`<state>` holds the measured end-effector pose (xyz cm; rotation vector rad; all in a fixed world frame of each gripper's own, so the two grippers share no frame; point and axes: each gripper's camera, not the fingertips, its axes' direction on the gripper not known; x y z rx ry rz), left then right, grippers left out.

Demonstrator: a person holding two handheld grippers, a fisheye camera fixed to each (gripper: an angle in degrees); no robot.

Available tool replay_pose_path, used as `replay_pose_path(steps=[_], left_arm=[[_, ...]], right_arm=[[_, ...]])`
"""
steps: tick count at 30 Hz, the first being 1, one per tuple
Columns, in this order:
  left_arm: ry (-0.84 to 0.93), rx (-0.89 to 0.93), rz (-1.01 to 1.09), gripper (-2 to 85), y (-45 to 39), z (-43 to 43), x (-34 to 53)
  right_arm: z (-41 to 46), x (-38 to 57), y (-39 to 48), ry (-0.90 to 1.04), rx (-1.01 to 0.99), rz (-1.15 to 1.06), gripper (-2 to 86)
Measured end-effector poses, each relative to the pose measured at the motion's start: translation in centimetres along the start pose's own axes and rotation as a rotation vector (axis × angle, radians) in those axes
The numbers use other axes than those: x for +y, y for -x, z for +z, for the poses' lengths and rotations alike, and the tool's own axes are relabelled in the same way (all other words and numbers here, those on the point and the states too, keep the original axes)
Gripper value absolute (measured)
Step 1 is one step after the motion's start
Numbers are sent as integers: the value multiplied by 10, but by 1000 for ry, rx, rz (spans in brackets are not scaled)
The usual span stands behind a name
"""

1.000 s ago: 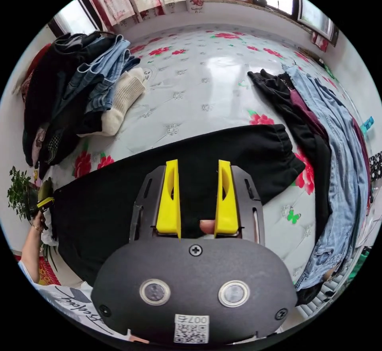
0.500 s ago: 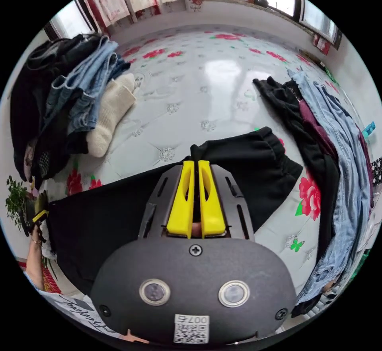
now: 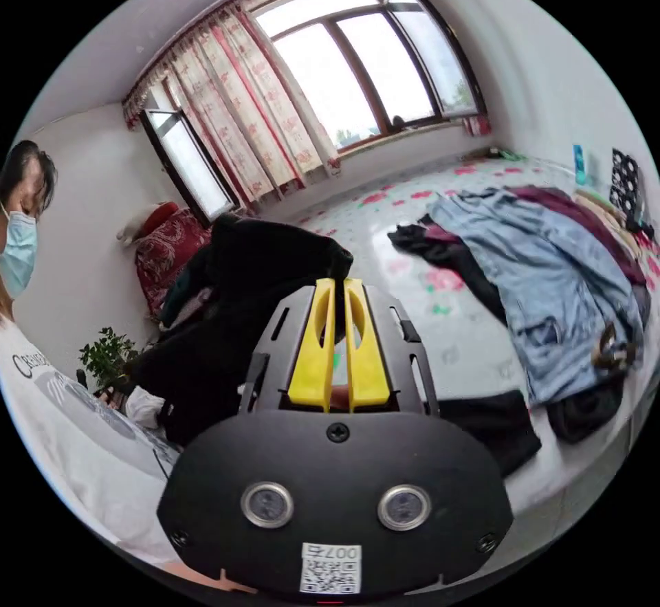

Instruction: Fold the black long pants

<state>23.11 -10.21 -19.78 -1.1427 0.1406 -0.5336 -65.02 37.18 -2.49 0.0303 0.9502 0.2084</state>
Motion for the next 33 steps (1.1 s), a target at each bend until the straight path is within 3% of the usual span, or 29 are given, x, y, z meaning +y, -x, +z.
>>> replay_pose_path(steps=[5,8,10,18,20,24,28,30,33], left_arm=[[369,-43,-139,-7,17,39,114],[422,-33,-345,0,45,35,161],[367,2,-432,30,61,23,164],[353,81,-436,100,65,49,124],[410,33,-469,89,66,68,115],[497,4,-490,31,67,90,98],[516,-10,-345,3,53,75,67],[465,27,-330,0,51,53,61],[441,33,-358,-1,55,29,71]], right_arm=[[-15,148,-61,424,252,298,81],[-37,178,-63,411,314,333,94],[-38,171,-54,390,272,275,102],[85,120,68,545,301,-441,120],[116,110,69,606,309,-456,110],[145,86,38,753,258,-273,40],[55,36,16,488,190,-88,11],[-37,13,-12,251,158,61,4],[-124,16,-69,85,189,278,1]])
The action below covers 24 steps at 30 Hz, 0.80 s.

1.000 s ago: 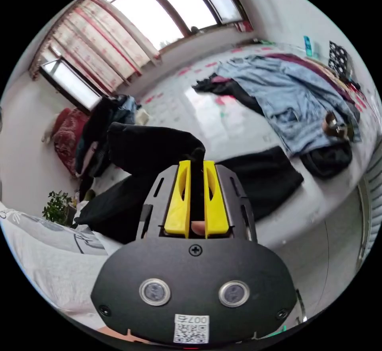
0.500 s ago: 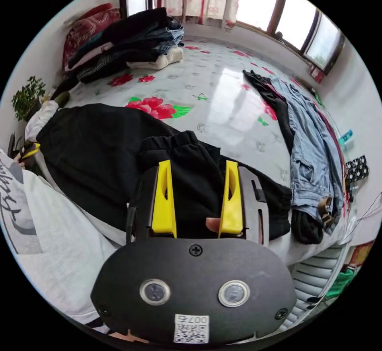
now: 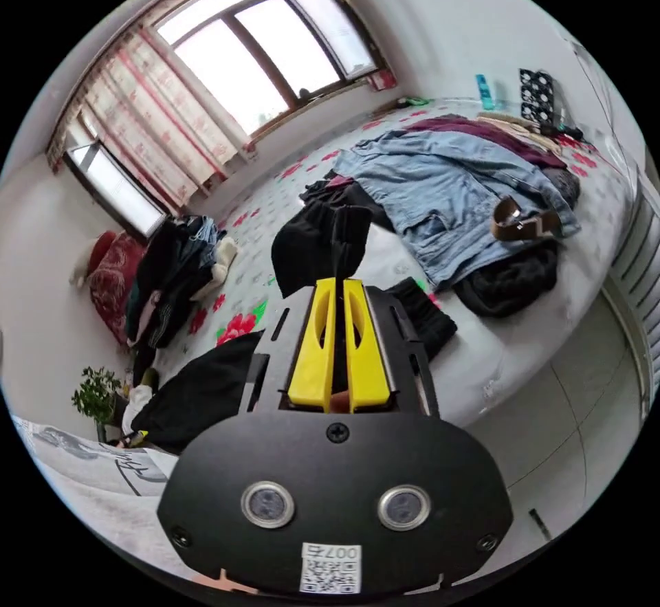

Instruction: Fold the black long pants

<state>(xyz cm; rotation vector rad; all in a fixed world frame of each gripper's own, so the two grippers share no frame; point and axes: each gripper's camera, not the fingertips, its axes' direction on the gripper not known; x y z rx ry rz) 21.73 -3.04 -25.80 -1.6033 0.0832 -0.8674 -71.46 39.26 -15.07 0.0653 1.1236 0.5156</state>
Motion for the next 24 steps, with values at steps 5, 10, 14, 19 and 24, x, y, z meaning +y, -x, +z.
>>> replay_pose_path(steps=[5,10,14,19,24], left_arm=[[127,17,-137,3,37,46,16],[183,-50,-53,8,17,38,-16],[219,-98,36,3,-2,27,-30],[166,15,74,-2,-2,-12,-37],[144,23,80,-1,19,-22,-24]], right_arm=[[26,25,-89,210,57,264,0],[13,7,-99,164,-86,357,-2],[-17,-48,-63,159,-176,220,-2],[-64,-90,-20,77,-332,140,-2],[-120,-111,14,-52,-407,-31,-2]])
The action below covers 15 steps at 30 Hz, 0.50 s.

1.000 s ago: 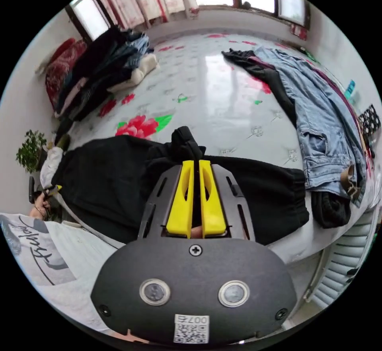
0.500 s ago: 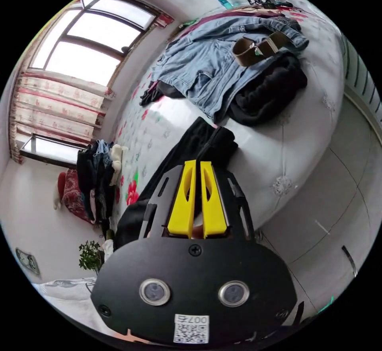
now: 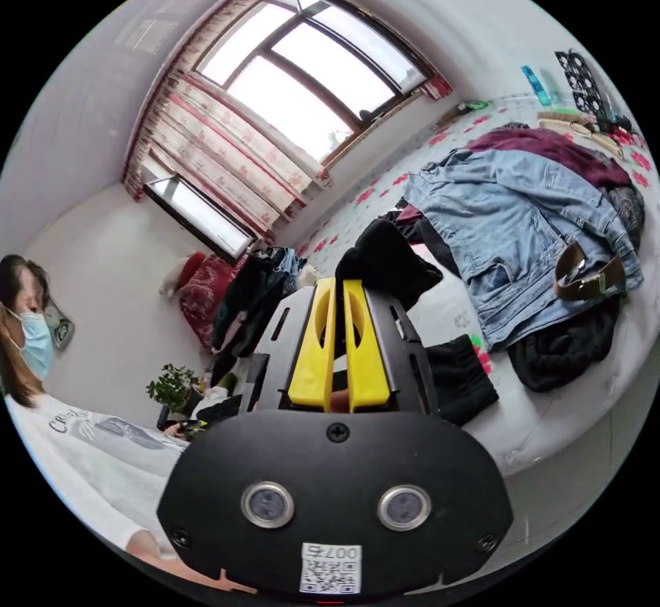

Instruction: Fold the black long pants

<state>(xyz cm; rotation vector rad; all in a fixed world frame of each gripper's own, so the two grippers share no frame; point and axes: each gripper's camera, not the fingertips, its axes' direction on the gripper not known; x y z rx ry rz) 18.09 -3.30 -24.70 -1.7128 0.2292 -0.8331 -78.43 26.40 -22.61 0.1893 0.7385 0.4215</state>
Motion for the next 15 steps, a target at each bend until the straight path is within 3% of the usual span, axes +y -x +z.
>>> replay_pose_path(steps=[2,6,10,15], left_arm=[[78,-37,-52,0,20,30,14],[95,58,-233,1,61,87,51],[83,24,-205,-1,59,88,54],[99,-54,-102,-2,40,84,52]], right_arm=[[10,18,-12,70,131,-5,-2],[56,87,-107,387,368,363,-3],[43,96,-118,311,342,460,-3],[8,58,-59,145,181,218,-3]])
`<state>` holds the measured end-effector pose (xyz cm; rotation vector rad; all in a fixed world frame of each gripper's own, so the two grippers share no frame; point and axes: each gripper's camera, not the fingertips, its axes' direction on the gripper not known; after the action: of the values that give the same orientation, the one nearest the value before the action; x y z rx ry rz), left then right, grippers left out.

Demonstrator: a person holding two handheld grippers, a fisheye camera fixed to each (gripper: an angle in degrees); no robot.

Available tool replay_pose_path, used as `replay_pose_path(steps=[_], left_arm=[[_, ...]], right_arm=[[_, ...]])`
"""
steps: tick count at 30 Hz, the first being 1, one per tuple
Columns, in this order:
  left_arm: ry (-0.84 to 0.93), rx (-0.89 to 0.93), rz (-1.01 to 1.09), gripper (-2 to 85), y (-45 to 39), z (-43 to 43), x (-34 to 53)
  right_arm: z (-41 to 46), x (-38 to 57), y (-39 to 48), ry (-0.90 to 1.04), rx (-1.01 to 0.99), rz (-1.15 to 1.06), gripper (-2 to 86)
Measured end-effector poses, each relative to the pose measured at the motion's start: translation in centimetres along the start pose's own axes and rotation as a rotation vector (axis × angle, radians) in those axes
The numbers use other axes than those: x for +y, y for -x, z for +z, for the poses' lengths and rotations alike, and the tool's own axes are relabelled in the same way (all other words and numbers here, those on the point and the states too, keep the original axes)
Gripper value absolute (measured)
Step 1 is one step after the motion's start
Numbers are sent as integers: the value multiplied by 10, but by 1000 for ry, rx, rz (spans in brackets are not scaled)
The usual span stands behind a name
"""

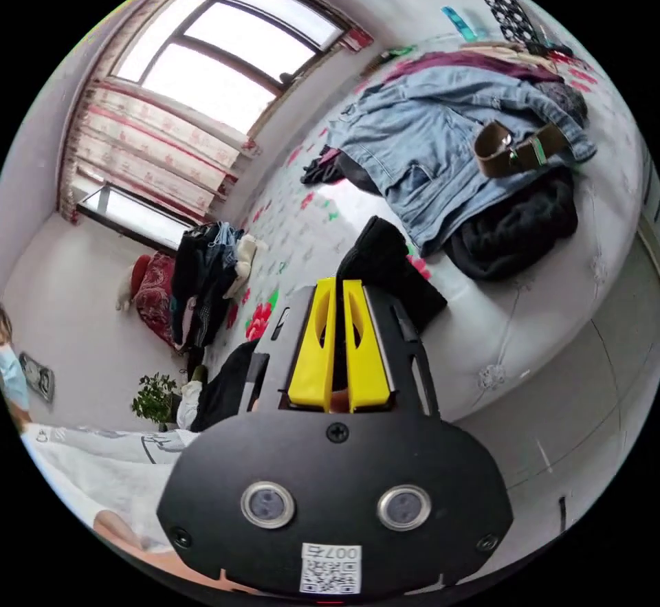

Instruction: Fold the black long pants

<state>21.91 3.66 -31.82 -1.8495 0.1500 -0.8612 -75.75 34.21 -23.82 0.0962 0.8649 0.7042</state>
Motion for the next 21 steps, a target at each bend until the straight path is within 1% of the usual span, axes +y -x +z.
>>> replay_pose_path(steps=[2,3,4,5,6,7,9,10,12,14,16,18,20,21], left_arm=[[51,-65,17,-3,-3,17,3],[63,-73,14,-3,-2,22,3],[73,-71,-4,-3,1,27,2],[73,-63,-16,-3,3,28,2],[78,-46,-40,-3,7,28,0],[83,-38,-51,-3,10,27,-1],[94,-46,-54,-2,10,29,-2],[100,-57,-56,-2,10,32,-2],[99,-67,-66,-1,10,37,0],[88,-65,-92,0,14,43,4],[78,-58,-104,2,18,46,8],[73,-40,-120,4,24,49,11],[58,-12,-156,9,33,49,18],[52,-6,-161,11,34,48,20]], right_arm=[[0,4,3,5,42,-46,-3],[15,6,-11,95,130,15,-3],[23,6,-21,156,164,68,-3],[29,5,-34,206,141,154,-3],[15,1,-28,119,38,151,-3],[6,-2,-21,58,-18,128,-3],[-19,-24,24,-31,-165,-25,-2],[-25,-29,35,-48,-185,-73,-2],[-45,-41,61,-125,-288,-201,0],[-47,-42,52,-151,-333,-196,2],[-26,-37,25,-89,-206,-102,7],[21,-17,-31,101,65,127,21],[30,5,-60,120,163,253,33],[25,18,-68,61,151,290,42]])
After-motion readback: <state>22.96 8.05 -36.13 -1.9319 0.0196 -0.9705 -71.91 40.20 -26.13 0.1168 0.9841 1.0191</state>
